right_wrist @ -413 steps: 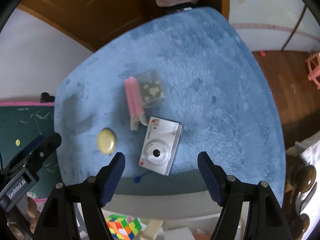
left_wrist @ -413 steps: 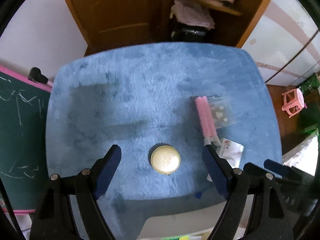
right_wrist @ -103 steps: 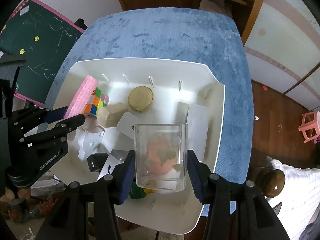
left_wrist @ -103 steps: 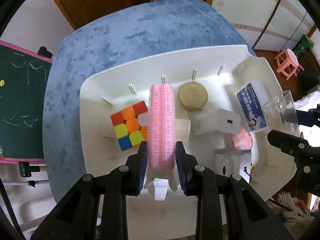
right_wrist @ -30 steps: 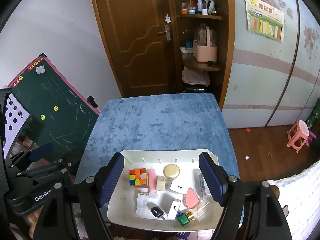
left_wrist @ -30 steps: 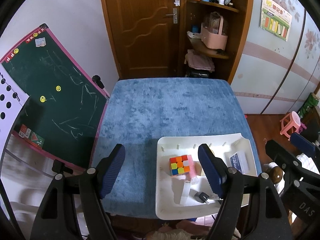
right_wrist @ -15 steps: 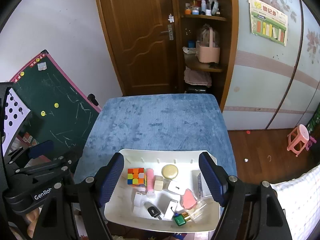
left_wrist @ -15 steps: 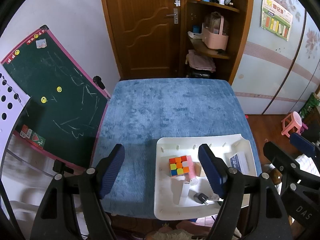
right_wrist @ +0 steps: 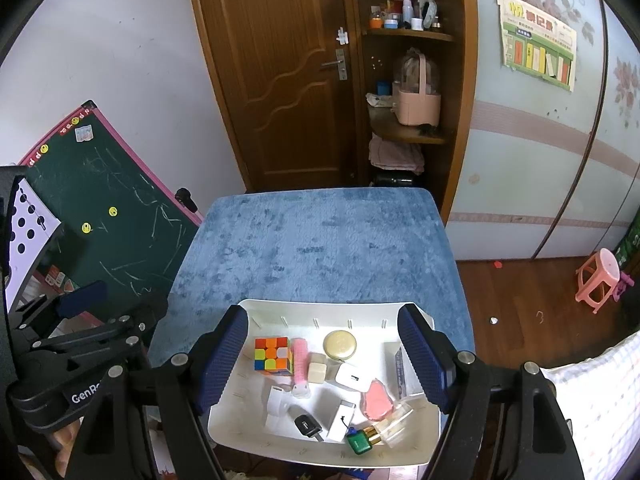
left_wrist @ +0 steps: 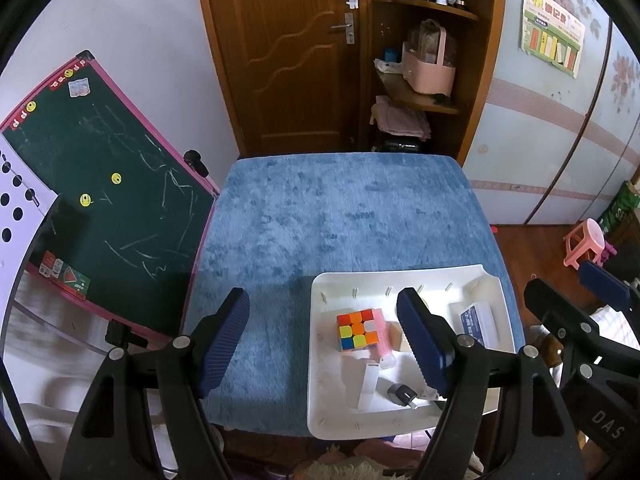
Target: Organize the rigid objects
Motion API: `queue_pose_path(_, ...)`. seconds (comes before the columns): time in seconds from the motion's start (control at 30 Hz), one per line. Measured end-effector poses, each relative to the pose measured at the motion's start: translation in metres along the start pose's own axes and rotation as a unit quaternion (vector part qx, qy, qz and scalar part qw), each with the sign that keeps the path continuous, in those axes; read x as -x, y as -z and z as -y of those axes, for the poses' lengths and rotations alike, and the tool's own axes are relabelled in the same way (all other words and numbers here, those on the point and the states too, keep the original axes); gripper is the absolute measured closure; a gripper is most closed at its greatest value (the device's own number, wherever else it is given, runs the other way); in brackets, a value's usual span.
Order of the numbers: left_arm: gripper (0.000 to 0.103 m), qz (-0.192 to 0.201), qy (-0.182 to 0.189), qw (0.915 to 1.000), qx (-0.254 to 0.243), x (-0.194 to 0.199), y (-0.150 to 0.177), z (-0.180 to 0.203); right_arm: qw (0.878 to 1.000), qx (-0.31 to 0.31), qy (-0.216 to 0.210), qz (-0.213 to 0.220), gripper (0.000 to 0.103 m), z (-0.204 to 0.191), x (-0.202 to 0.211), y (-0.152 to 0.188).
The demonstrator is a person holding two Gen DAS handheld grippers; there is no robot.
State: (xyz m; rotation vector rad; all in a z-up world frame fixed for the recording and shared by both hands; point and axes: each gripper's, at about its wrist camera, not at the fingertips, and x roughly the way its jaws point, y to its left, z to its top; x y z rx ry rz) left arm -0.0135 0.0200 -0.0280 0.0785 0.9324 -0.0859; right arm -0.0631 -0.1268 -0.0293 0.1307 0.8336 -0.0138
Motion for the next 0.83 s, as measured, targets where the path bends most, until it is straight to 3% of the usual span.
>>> queue_pose_path(0.83, 0.024, -0.008, -0.003, 1.0, -0.003, -0.0007, 0.0028, 0.0016, 1.0, -0.002, -0.006, -0.009, 0.025, 0.0036, -0.0044, 0.0022)
